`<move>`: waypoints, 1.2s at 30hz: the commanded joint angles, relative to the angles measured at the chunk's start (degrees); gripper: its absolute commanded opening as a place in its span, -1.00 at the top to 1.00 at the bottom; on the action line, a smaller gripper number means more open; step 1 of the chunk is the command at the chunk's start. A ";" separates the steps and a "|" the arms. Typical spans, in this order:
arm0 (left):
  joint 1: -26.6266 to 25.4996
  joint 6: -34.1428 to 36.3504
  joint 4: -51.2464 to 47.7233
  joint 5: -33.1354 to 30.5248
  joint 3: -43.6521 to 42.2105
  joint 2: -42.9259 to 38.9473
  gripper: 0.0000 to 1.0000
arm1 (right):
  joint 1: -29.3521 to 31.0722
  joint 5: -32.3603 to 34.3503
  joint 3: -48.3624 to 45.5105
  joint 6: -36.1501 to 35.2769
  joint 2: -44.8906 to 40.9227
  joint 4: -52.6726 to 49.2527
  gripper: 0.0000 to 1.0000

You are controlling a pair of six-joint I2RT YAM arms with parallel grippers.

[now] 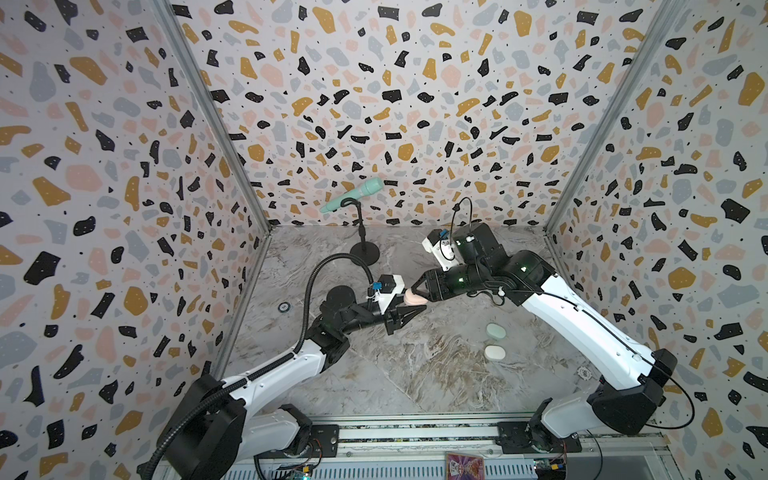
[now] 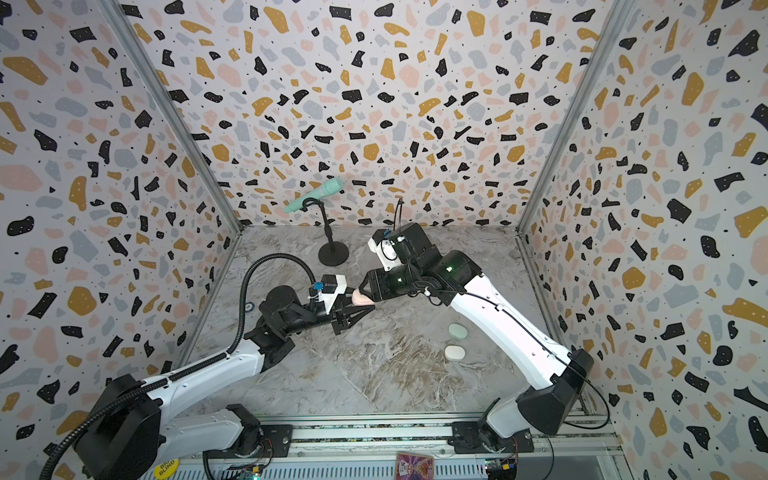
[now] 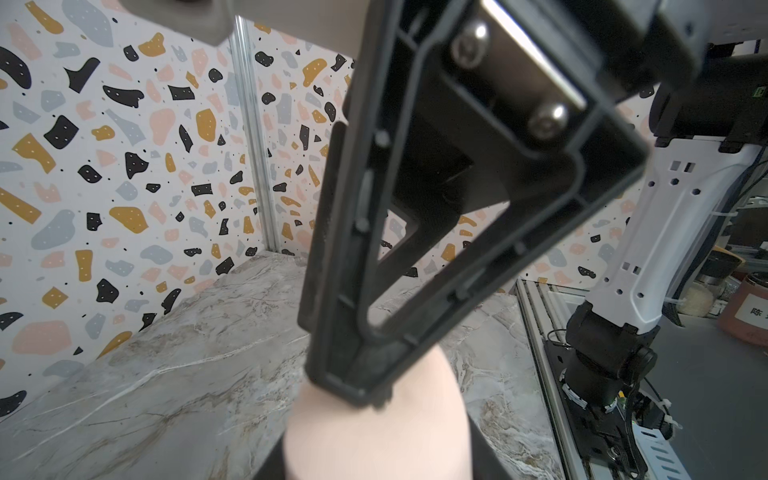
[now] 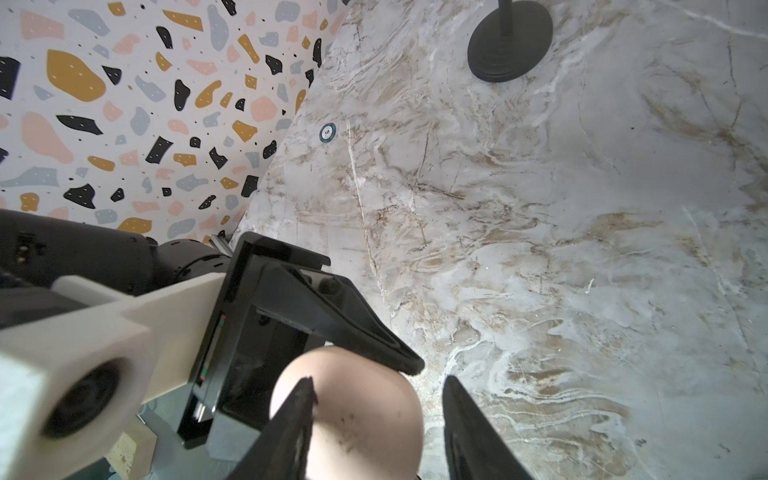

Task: Insert the wireless bluetooth earbuds into the charging case

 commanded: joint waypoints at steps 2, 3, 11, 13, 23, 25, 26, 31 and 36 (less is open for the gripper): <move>-0.13 0.91 2.65 0.31 1.87 -1.62 0.33 | 0.79 2.98 2.24 0.08 -0.07 -3.51 -0.03; -0.13 0.87 2.62 0.32 1.89 -1.55 0.33 | 0.80 3.08 2.33 0.20 -0.03 -3.56 -0.03; -0.13 0.92 2.59 0.14 1.72 -1.45 0.33 | 2.78 3.06 2.77 3.28 1.32 -1.09 -0.42; -0.13 0.88 2.59 0.13 1.69 -1.40 0.33 | 3.32 3.14 2.65 3.76 1.76 -0.56 -0.42; -0.13 0.96 2.59 0.05 1.59 -1.61 0.33 | 4.14 3.54 1.87 4.69 2.18 -0.07 -0.32; -0.13 1.00 2.66 0.06 1.54 -1.62 0.32 | 4.14 3.12 1.51 4.65 2.18 0.46 -0.24; -0.17 0.95 2.61 0.00 1.49 -1.63 0.33 | 4.14 2.76 1.42 4.65 2.31 0.64 -0.19; -0.13 1.05 2.55 -0.48 1.42 -1.71 0.32 | 4.21 2.03 1.29 4.57 2.14 1.33 0.02; -0.10 0.87 1.65 -1.44 1.52 -1.53 0.02 | 3.78 3.85 -0.05 4.49 0.52 1.88 0.07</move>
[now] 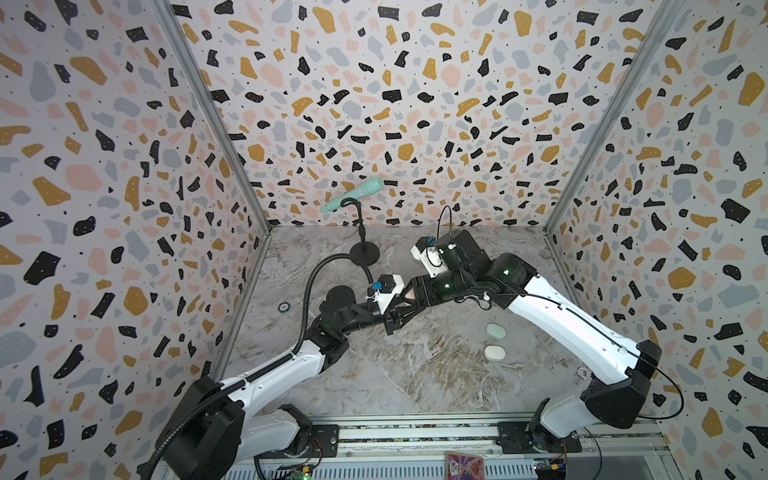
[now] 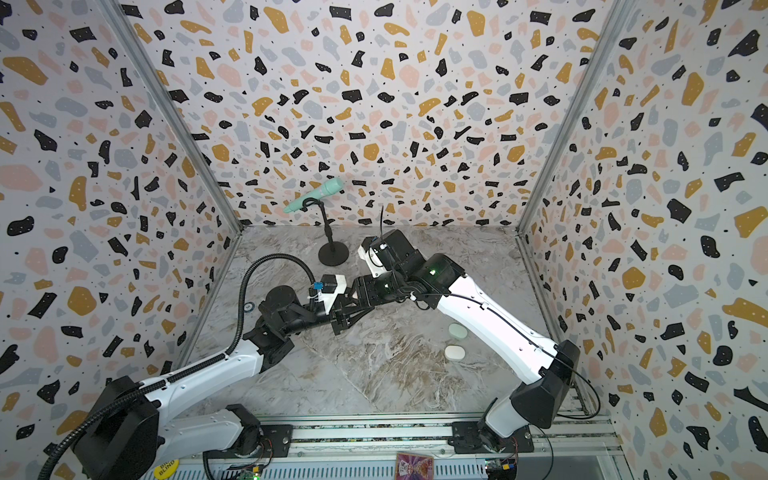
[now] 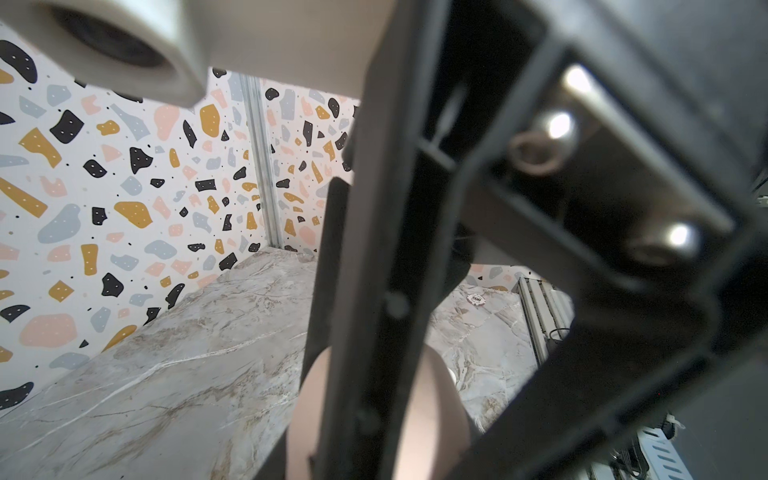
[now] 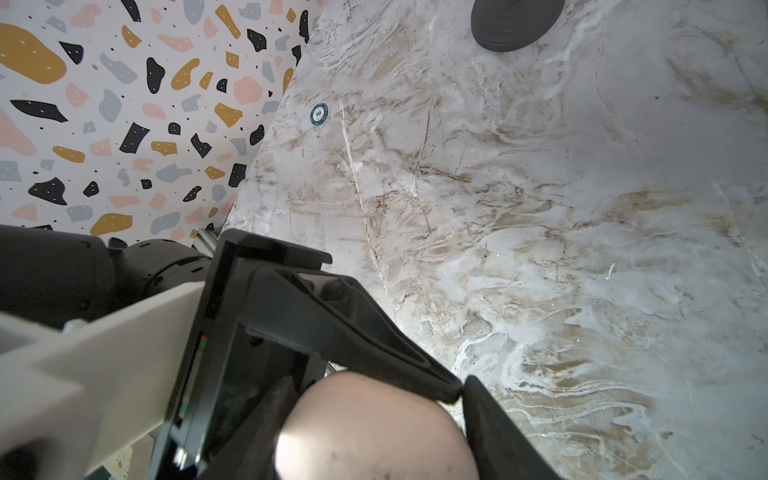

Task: Insert the wireless bluetooth earbuds into the charging case

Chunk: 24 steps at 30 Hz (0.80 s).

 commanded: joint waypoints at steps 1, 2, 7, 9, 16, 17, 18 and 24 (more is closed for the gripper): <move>-0.13 0.65 1.52 -1.43 1.61 -1.18 -0.22 | -0.72 1.30 -1.08 -0.04 -2.79 1.19 0.07; -0.13 0.69 0.31 -2.62 1.56 -1.50 -0.47 | -1.57 1.97 -1.80 -0.38 -3.61 1.08 0.08; -0.13 0.50 -7.23 -12.58 -1.40 -6.19 -1.00 | -8.46 3.18 -11.15 -2.88 -8.71 3.15 0.08; -0.13 0.94 -12.46 -19.30 -1.99 -8.45 -1.00 | -12.49 3.00 -16.92 -4.07 -10.97 5.23 0.08; -0.12 -0.71 -23.31 -38.86 -4.20 -14.52 -1.00 | -23.26 2.49 -34.94 -8.85 -14.66 15.03 0.09; -0.13 -1.24 -23.58 -40.23 -4.86 -14.98 -1.00 | -23.58 2.69 -36.92 -9.30 -14.21 16.74 0.09; -0.13 -1.64 -23.64 -40.96 -5.32 -15.21 -1.00 | -23.63 2.97 -38.81 -9.43 -13.76 18.43 0.09; -0.13 -4.18 -25.25 -45.62 -5.87 -14.14 -1.00 | -23.60 4.76 -47.95 -9.54 -8.69 29.00 0.11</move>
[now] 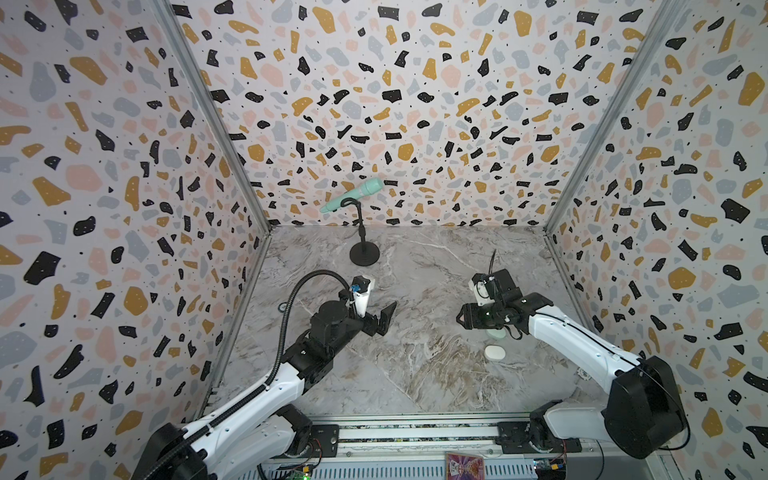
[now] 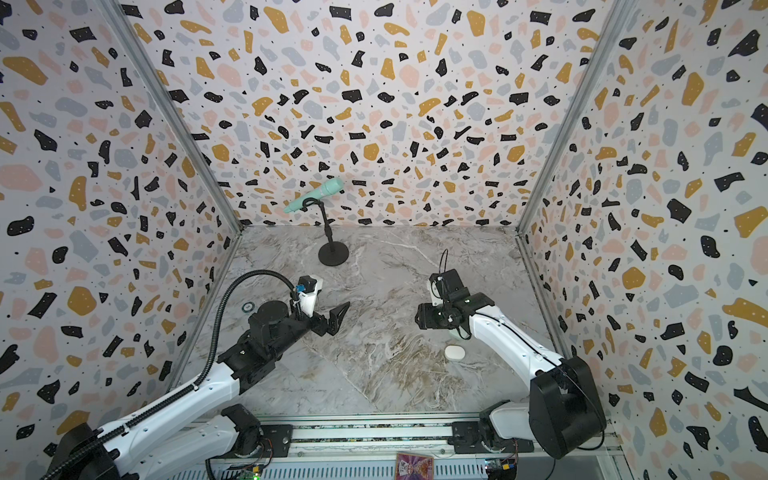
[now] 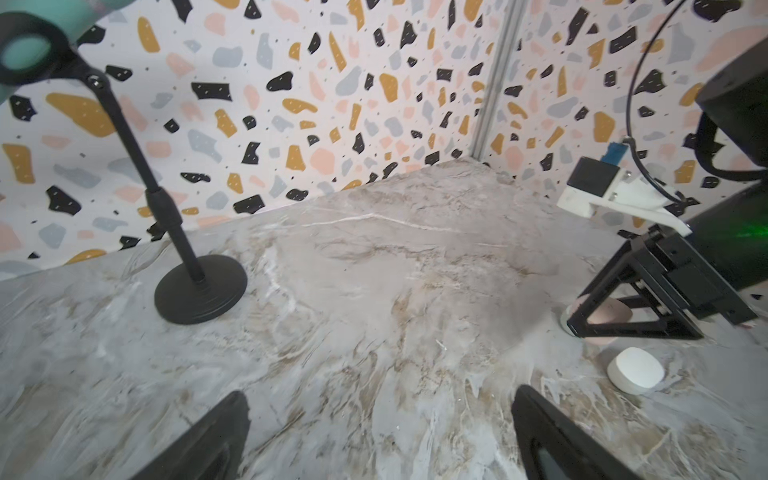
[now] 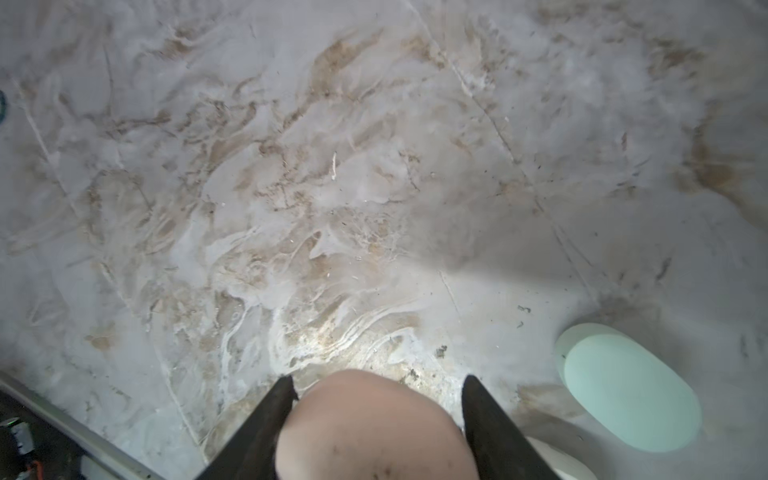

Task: Insert the wireless bluetooth earbuds into the charging case

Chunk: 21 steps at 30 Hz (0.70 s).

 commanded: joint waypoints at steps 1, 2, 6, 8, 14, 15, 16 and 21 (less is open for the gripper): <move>-0.11 -1.95 -0.72 -5.03 -0.21 0.68 -1.00 | -0.02 2.20 -2.55 -1.27 1.83 8.86 0.11; -0.11 -2.05 -0.87 -5.30 -0.02 1.14 -1.00 | -0.05 2.60 -3.35 -1.33 2.64 10.15 0.12; -0.11 -2.64 -2.36 -7.12 0.49 2.22 -1.00 | 0.09 4.52 -6.21 -1.31 4.83 13.60 0.12; -0.11 -2.63 -2.36 -7.77 0.60 2.56 -1.00 | 0.21 4.94 -7.47 -1.12 5.51 14.71 0.11; -0.04 -2.79 -2.02 -11.79 0.38 2.51 -1.00 | 0.27 5.60 -9.39 -0.88 6.40 15.62 -0.11; -0.02 -2.80 -1.93 -12.75 0.43 2.52 -1.00 | 0.23 5.46 -9.57 -0.93 6.60 15.67 -0.16; -0.03 -2.68 -1.70 -13.38 0.43 2.63 -1.00 | 0.26 5.38 -9.53 -0.91 6.71 15.62 -0.22; 0.22 -1.59 -1.99 -16.28 1.79 3.59 -1.00 | 0.27 5.25 -8.50 -1.41 6.80 13.86 -0.46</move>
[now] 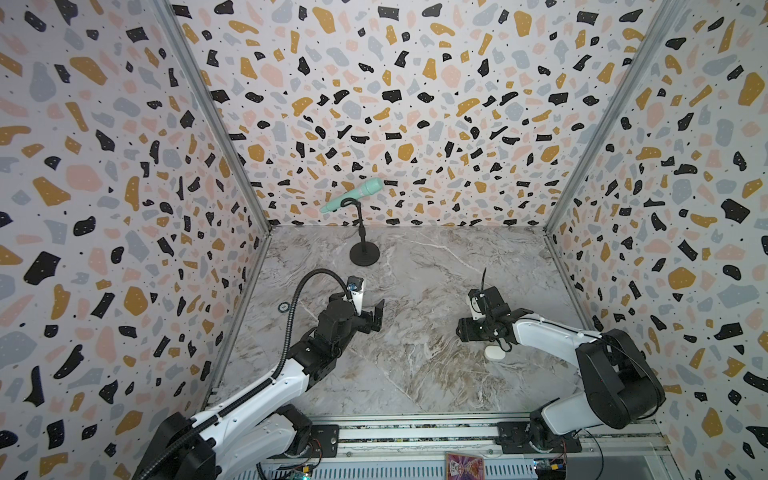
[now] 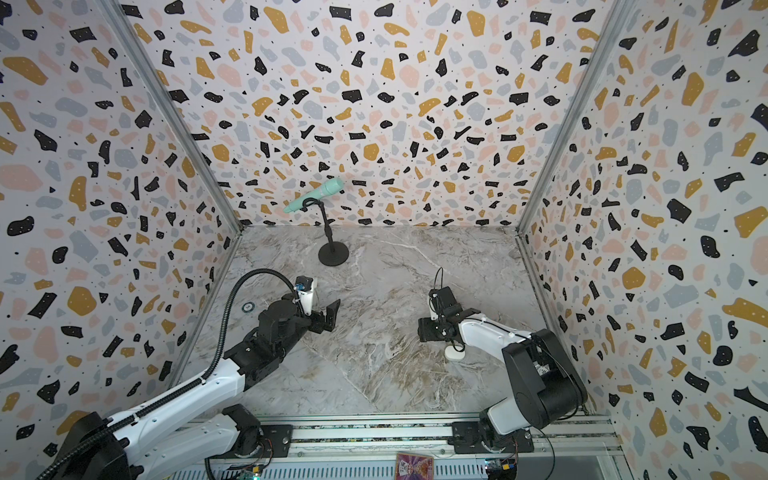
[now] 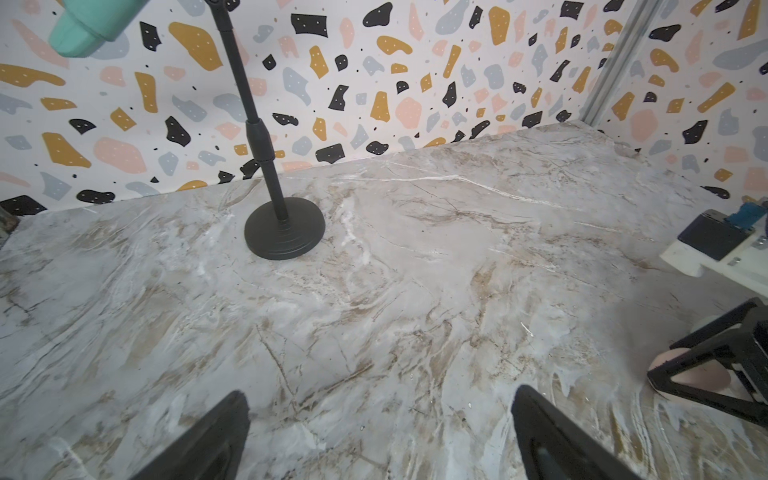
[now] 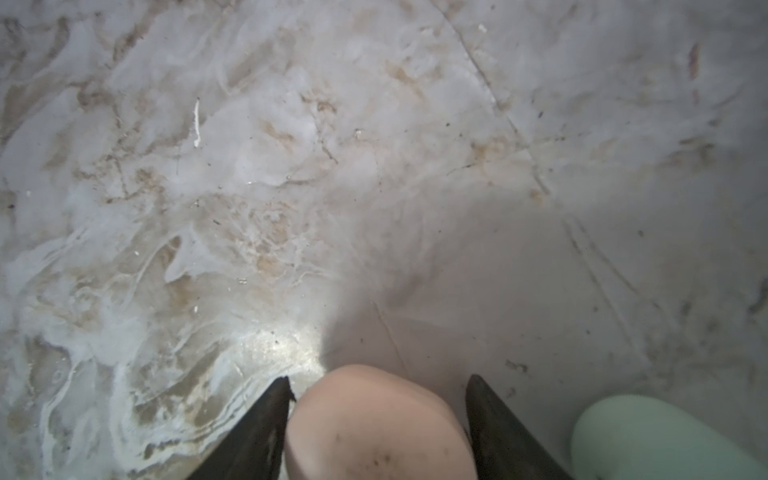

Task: Insert the wireless bluetooth earbuds into the charging case

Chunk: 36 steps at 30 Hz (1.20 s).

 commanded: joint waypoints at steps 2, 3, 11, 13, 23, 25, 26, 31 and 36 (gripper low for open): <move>0.51 1.45 1.24 -4.50 2.43 0.92 -1.00 | 0.16 0.73 1.92 -0.95 -1.45 -2.24 -0.57; 0.78 1.99 1.26 -4.95 2.73 1.10 -1.00 | 0.09 0.76 2.59 -1.17 -2.24 -2.95 -0.61; 5.52 8.92 8.72 -11.39 0.78 -0.41 -1.00 | -4.05 0.64 7.47 -5.35 -10.93 -4.05 -0.96; 7.68 10.14 11.87 -12.36 -0.58 -0.46 -1.00 | -6.19 2.86 7.38 -7.81 -11.80 -2.31 -0.98; 15.94 14.88 29.59 -13.09 -12.20 4.59 -1.00 | -16.85 9.87 -3.92 -16.45 -14.78 23.23 -0.98; 17.41 14.48 34.20 -12.44 -14.63 4.77 -1.00 | -18.68 8.56 -7.65 -18.12 -14.28 30.02 -0.98; 18.23 14.41 36.88 -11.62 -15.87 4.88 -1.00 | -19.59 7.78 -9.53 -18.62 -13.83 33.82 -0.98; 23.38 12.48 43.17 -7.79 -18.47 7.26 -1.00 | -22.13 4.33 -17.76 -21.50 -9.69 52.42 -0.98; 26.75 9.35 44.46 -6.71 -18.80 8.71 -1.00 | -22.53 1.75 -22.46 -22.23 -4.95 67.76 -0.98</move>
